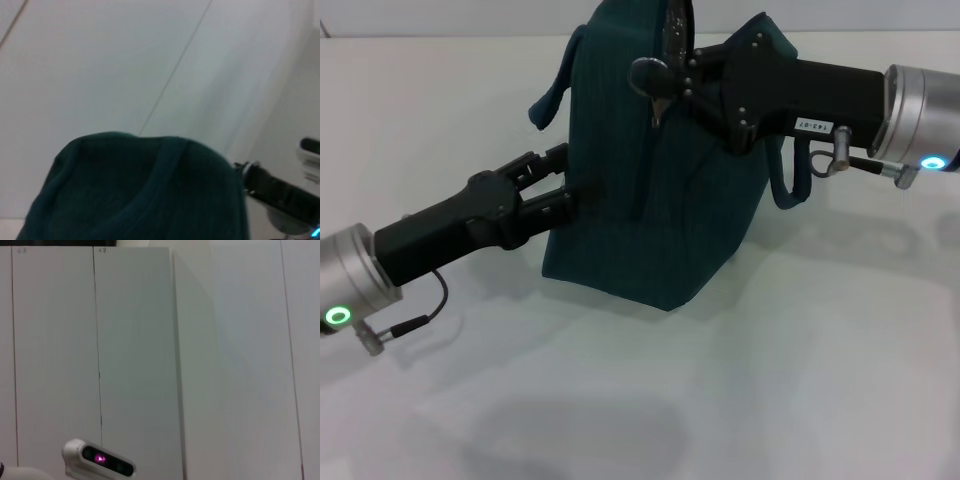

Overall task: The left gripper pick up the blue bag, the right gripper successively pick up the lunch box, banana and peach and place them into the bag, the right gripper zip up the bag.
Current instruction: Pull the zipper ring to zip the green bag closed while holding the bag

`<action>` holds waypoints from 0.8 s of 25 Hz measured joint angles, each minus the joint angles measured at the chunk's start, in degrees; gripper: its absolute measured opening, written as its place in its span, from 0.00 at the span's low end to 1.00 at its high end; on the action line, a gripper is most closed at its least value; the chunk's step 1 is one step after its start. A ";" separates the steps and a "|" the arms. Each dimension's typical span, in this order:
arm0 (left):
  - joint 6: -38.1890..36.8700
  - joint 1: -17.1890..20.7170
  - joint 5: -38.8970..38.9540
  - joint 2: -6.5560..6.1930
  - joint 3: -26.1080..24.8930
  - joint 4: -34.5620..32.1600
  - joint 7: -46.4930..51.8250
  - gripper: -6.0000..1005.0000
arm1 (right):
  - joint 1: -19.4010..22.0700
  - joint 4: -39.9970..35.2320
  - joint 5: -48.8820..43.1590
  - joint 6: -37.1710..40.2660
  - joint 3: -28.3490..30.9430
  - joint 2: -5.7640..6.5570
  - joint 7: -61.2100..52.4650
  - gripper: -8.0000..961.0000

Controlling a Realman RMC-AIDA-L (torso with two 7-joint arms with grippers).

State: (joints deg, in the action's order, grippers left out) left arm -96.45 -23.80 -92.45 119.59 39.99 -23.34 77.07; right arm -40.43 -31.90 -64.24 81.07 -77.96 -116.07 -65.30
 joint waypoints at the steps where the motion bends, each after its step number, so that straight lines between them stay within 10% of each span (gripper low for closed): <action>1: 0.89 -0.08 0.00 0.02 0.00 0.35 0.00 0.83 | 0.00 0.00 0.00 0.01 0.00 -0.01 0.00 0.02; 20: 3.77 0.44 -0.18 0.08 0.48 2.09 -1.31 0.42 | 1.28 0.04 1.42 0.49 0.00 -0.03 -0.63 0.02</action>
State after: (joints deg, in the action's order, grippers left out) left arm -92.68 -23.36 -92.63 119.67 40.48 -21.25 75.76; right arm -39.14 -31.86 -62.82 81.56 -77.96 -116.10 -65.93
